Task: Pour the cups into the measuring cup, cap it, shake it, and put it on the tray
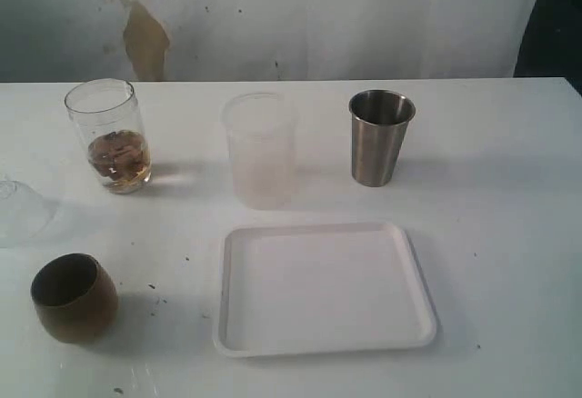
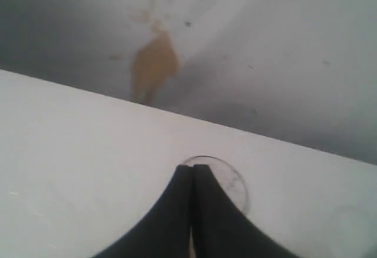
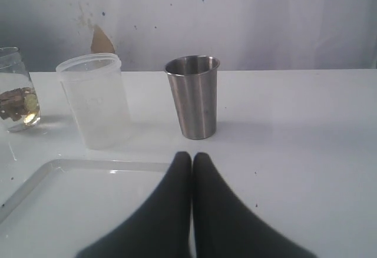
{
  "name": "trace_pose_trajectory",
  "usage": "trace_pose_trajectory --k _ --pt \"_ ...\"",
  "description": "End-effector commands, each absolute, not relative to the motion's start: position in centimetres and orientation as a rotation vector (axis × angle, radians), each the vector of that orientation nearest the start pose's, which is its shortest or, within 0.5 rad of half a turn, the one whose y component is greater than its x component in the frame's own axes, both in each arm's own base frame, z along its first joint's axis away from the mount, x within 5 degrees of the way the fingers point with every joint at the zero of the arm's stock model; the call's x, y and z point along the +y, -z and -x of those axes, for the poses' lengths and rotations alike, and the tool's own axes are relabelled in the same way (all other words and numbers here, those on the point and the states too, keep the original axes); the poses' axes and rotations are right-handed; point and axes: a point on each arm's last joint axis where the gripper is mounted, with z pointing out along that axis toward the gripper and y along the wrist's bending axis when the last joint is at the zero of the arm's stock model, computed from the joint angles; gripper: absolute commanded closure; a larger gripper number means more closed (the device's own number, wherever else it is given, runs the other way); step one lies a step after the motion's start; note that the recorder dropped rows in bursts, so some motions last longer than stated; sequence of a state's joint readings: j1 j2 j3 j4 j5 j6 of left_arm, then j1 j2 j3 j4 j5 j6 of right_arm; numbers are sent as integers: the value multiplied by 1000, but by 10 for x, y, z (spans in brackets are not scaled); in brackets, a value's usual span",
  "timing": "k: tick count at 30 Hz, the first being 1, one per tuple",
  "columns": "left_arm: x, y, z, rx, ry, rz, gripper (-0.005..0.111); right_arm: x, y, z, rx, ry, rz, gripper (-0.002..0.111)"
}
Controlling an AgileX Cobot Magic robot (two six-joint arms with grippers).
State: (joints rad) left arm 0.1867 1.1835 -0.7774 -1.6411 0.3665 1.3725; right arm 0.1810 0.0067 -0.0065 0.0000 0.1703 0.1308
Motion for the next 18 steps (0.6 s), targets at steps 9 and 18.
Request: trace_pose_trajectory --k 9,18 --pt "45 -303 -281 2526 300 97 107 10 -198 -55 1660 -238 37 108" --pt "39 -277 -302 2609 212 -96 48 10 -198 -55 1660 -238 37 108"
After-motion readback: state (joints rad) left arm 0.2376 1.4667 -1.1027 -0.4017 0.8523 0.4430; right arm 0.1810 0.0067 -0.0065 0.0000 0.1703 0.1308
